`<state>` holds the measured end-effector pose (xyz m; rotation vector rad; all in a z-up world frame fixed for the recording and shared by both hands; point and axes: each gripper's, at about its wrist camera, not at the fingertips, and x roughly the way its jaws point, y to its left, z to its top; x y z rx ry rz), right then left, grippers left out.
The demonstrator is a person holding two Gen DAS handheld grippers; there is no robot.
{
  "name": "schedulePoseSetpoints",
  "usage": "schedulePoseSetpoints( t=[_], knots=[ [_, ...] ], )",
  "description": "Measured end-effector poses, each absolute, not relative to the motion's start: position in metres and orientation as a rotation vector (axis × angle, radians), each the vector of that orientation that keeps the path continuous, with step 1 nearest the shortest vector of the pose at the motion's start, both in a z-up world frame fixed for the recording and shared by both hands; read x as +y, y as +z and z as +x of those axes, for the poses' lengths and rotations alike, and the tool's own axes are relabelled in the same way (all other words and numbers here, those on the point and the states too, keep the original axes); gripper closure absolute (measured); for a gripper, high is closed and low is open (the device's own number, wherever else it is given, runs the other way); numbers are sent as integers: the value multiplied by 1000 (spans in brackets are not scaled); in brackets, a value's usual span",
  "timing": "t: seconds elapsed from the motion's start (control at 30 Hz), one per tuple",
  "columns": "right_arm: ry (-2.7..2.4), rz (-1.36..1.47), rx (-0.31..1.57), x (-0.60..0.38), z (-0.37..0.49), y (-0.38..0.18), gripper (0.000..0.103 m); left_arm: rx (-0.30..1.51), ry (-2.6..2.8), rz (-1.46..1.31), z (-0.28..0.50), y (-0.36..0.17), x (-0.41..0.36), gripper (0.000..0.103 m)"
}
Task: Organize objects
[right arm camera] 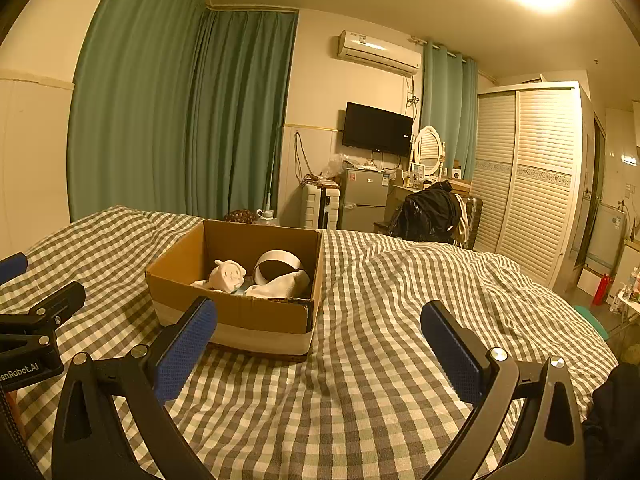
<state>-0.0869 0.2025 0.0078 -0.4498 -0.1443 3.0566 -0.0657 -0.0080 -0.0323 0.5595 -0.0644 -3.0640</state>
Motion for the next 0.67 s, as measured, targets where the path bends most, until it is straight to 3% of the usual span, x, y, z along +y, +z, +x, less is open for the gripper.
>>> schedulePoseSetpoints(
  t=[0.67],
  knots=[
    [3056,-461,-148,205,-87,5,1,-62,-3068,553,-66,-33,-10,0]
  ],
)
